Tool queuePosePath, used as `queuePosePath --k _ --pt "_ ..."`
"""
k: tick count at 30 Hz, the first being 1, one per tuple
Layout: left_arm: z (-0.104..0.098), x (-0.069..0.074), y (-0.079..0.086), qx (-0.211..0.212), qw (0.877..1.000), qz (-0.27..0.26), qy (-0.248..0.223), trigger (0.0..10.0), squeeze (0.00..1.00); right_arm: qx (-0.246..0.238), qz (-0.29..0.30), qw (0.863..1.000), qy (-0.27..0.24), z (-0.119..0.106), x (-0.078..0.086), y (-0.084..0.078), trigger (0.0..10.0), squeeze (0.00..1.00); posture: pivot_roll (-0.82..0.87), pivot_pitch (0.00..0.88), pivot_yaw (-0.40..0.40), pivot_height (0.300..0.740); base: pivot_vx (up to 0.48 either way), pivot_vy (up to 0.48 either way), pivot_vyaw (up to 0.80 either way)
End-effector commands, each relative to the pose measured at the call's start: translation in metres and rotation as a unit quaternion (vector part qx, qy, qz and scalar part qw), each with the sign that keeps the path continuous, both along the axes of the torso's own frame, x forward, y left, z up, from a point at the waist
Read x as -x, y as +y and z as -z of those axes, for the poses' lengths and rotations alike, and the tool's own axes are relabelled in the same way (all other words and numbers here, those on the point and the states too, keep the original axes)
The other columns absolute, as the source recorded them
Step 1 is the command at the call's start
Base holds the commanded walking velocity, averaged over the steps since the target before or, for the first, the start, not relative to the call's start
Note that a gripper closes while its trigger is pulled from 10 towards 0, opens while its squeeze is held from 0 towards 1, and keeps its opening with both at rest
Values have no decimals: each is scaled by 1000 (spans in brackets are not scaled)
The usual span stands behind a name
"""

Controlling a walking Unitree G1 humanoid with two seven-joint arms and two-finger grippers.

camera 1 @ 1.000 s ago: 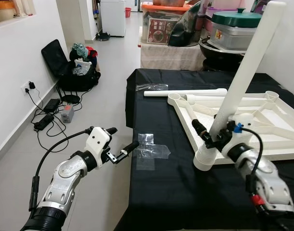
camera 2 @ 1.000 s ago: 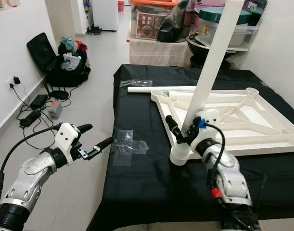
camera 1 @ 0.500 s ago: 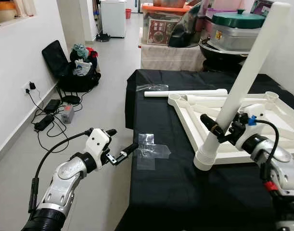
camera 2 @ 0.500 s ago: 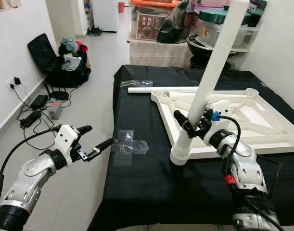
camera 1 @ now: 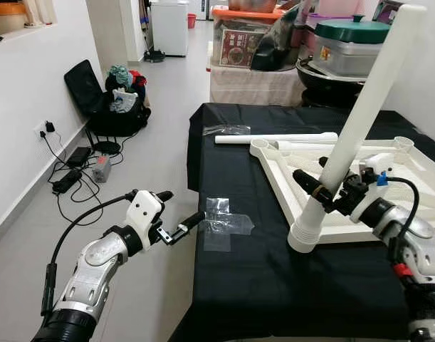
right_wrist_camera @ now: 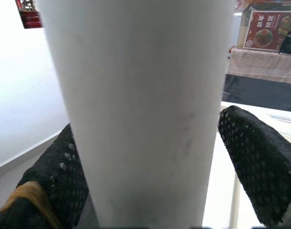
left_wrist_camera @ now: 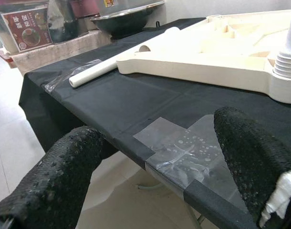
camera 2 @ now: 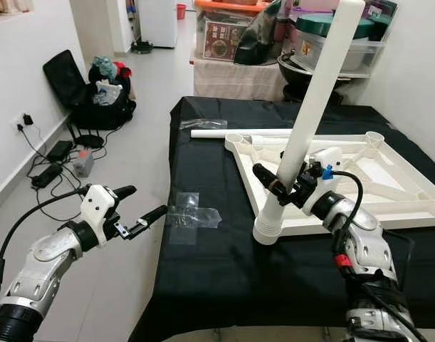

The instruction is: Building children table

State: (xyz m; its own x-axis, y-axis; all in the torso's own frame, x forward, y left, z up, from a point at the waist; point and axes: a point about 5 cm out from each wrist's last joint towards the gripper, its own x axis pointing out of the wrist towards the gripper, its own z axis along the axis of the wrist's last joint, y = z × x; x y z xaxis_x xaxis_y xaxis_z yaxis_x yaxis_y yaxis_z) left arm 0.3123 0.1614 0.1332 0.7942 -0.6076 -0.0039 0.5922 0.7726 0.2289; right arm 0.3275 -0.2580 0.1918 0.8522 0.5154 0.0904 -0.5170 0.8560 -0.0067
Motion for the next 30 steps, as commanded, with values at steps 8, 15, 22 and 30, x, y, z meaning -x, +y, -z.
queuePosePath --k 8,15,22,30 --pt "1 1 4 0 1000 -3 4 10000 0 6 -23 1000 -19 -10 -7 0 10000 0 68 0 -82 740 0 0 0" --pt "1 3 6 0 1000 -5 5 10000 0 3 -35 999 -22 -10 -9 1 10000 0 76 0 -86 740 0 0 0" --pt "2 4 6 -1 1000 -5 6 10000 0 6 -25 999 -20 -8 -11 -4 3843 0 74 0 -85 740 0 0 0" --pt "2 3 5 -1 1000 -4 7 10000 0 9 16 1000 -20 -7 -13 -14 0 0 68 0 -79 740 0 0 0"
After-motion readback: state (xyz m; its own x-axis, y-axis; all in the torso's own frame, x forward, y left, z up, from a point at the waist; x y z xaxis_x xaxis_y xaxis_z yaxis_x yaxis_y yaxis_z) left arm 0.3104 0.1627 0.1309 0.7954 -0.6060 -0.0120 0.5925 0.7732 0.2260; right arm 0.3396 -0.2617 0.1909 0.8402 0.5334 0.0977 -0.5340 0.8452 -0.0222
